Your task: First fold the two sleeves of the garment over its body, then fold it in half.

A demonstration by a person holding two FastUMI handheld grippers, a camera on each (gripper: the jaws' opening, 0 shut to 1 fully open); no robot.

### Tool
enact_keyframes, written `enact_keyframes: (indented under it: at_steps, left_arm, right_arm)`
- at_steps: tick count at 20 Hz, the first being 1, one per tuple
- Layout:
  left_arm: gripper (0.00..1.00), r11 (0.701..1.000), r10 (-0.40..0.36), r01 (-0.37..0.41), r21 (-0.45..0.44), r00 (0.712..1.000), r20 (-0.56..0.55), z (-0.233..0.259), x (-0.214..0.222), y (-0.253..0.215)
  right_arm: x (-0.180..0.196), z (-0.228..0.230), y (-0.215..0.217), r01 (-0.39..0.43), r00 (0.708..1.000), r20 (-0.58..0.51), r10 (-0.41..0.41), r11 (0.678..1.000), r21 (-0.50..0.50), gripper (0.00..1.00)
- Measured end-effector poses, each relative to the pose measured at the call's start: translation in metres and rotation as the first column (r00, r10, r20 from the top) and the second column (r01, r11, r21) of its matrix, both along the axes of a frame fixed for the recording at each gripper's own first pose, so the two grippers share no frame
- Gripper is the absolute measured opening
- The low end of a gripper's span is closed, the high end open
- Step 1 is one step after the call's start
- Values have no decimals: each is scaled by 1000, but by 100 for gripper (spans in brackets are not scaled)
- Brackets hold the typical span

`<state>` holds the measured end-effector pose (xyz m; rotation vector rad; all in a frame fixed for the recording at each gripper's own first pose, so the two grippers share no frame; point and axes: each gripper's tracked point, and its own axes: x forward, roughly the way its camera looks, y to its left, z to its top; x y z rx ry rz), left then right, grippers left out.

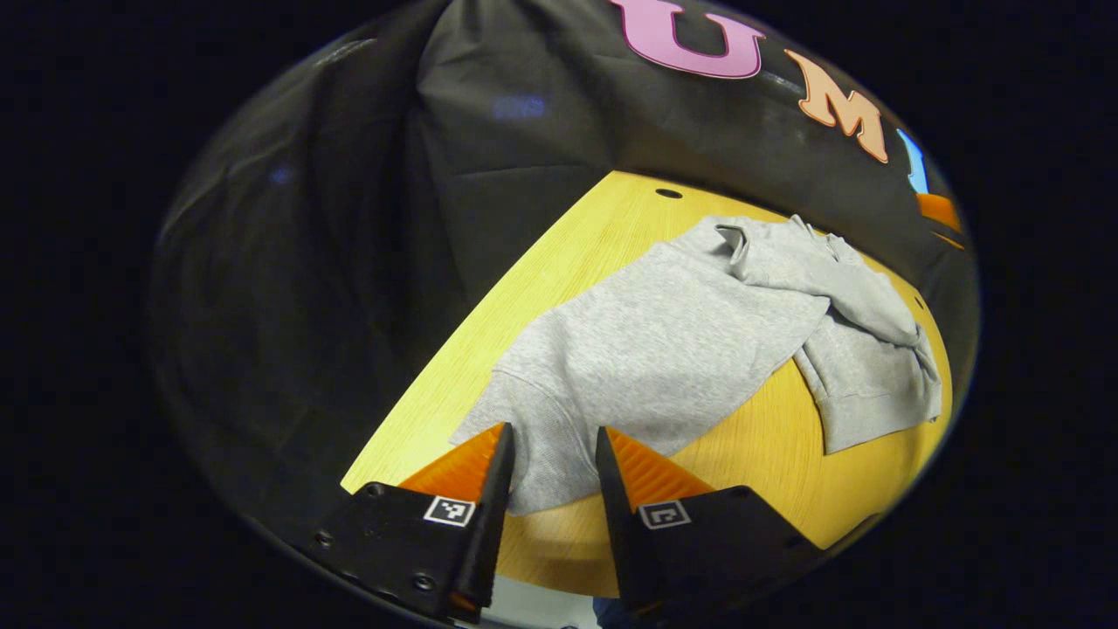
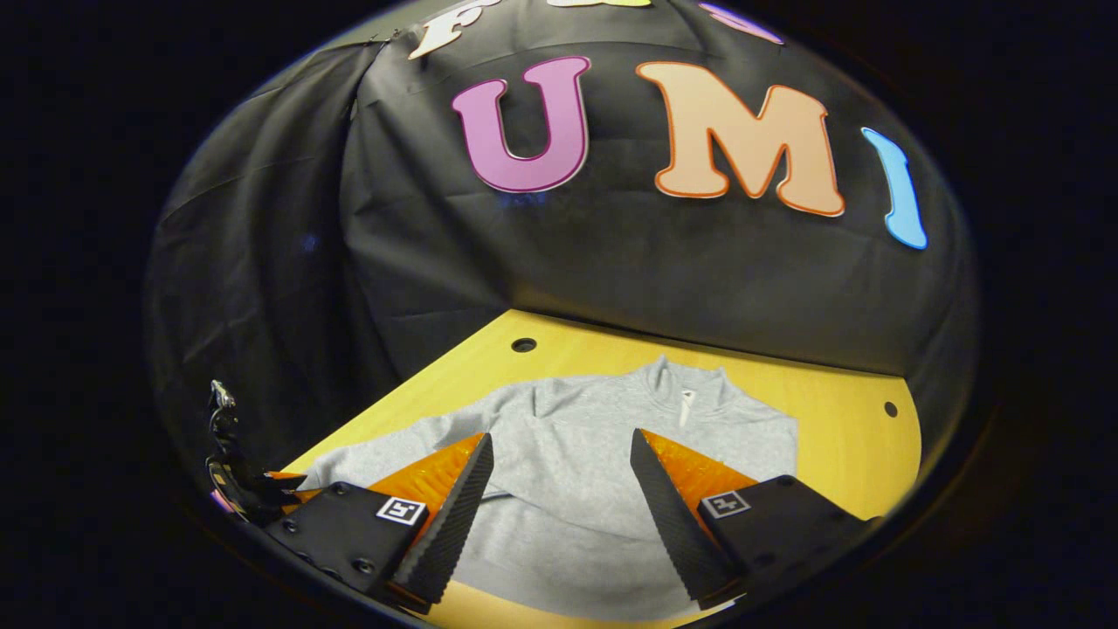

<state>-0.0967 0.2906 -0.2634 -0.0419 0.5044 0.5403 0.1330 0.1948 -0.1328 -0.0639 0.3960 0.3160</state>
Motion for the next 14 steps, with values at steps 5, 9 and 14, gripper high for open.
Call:
enact_keyframes:
  at_steps: [5, 9, 14]
  left_arm:
    - [11, 1000, -22, 21, -13, 999, -39, 1, 10, -5]
    - [2, 1000, 9, -10, -24, 999, -50, 2, 14, -6]
    - [0, 979, 81, -62, -195, 992, 93, 23, 28, -21]
  right_arm:
    - [-21, 13, -55, 113, 993, 18, -113, 994, 2, 95]
    - [-35, 20, -89, 172, 985, 32, -172, 985, -9, 98]
    - [-52, 31, -124, 226, 973, 52, -227, 974, 12, 98]
